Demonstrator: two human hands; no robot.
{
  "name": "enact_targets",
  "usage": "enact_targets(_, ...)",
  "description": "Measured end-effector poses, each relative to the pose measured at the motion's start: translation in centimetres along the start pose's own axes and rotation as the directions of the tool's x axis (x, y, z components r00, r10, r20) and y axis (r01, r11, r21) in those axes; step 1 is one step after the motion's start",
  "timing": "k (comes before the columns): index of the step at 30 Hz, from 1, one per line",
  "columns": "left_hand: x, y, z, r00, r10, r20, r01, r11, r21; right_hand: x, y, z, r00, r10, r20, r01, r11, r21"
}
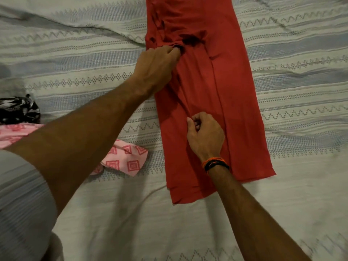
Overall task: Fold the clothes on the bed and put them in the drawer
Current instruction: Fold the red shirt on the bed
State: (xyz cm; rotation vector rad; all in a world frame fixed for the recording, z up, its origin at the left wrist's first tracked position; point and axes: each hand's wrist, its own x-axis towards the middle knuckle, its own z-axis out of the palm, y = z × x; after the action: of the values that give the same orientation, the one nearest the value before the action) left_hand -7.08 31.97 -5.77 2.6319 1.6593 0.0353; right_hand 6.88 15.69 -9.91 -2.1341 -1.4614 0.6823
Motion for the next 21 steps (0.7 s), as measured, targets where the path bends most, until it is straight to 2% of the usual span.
enact_targets(2,1.2,0.8,-1.0,0.994,0.042,0.100,-0.038,0.998,-0.041,0.2,0.2,0.0,1.000,0.015,-0.001,-0.015,1.000,0.014)
enact_targets(5,1.8,1.3,-2.3,0.905,0.133,0.404,-0.098,0.989,-0.107,0.3,0.4,-0.2,1.000,0.021,0.014,-0.021,0.999,0.034)
enact_targets(7,1.1,1.0,-2.5,0.884,0.125,0.450,-0.088,0.991,-0.103,0.6,0.5,-0.3,0.998,0.034,0.043,-0.036,0.999,0.036)
enact_targets(10,-0.5,0.6,-2.0,0.915,0.075,0.397,-0.033,0.993,-0.113,1.2,0.6,-0.7,0.990,0.080,0.116,-0.086,0.995,0.047)
enact_targets(14,-2.5,0.1,-1.0,0.986,0.027,0.164,-0.014,0.997,-0.075,1.3,0.6,-1.1,0.983,0.064,0.173,-0.073,0.996,0.047)
enact_targets(21,-2.8,0.0,-0.6,0.998,-0.061,-0.013,0.061,0.998,-0.011,1.3,0.8,-1.4,0.982,0.028,0.188,-0.038,0.998,0.051)
